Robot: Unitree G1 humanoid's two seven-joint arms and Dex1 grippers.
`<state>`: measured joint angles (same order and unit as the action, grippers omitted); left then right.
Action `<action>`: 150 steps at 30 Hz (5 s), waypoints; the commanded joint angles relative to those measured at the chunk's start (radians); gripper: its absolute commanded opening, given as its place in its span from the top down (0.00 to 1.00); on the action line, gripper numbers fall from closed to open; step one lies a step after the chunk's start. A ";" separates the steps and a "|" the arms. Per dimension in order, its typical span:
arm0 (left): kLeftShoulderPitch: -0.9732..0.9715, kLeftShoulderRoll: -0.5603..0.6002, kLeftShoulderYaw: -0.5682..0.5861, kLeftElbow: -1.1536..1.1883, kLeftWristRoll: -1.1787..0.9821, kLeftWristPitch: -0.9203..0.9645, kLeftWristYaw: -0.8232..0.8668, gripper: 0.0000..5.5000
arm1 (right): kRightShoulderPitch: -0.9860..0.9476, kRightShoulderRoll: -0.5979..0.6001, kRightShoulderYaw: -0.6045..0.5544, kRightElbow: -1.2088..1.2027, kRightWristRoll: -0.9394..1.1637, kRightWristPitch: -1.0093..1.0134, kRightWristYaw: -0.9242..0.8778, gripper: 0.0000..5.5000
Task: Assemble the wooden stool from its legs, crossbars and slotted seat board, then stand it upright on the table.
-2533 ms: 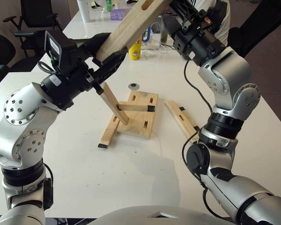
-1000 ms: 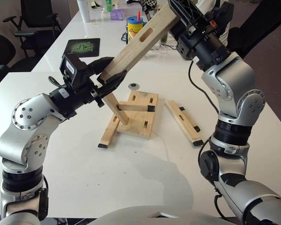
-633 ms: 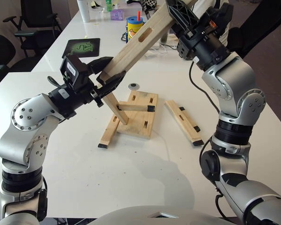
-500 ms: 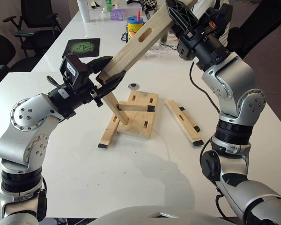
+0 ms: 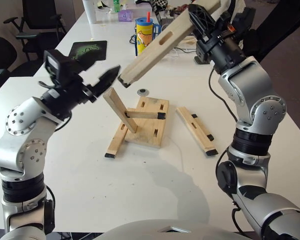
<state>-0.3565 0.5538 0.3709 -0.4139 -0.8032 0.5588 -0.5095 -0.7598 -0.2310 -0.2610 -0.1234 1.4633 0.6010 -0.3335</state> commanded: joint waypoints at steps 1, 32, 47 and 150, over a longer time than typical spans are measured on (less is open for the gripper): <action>0.034 -0.006 0.126 0.128 -0.101 0.042 0.026 0.42 | 0.017 -0.007 -0.017 0.010 -0.108 -0.040 0.020 0.81; 0.165 -0.015 -0.654 0.324 0.715 -0.129 -0.169 0.42 | 0.020 0.048 -0.053 0.028 -0.334 -0.017 0.097 0.81; 0.096 -0.155 -0.722 0.403 0.755 -0.115 -0.151 0.42 | 0.029 0.072 -0.061 -0.002 -0.359 -0.006 0.077 0.81; 0.026 -0.323 -0.063 0.059 -0.123 -0.014 0.259 0.42 | 0.580 -0.019 0.296 0.162 -1.283 -0.313 0.392 0.81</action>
<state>-0.3204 0.2231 0.3146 -0.3571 -0.9393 0.5513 -0.2619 -0.2731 -0.2098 -0.0288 -0.0877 0.2968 0.1467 0.0444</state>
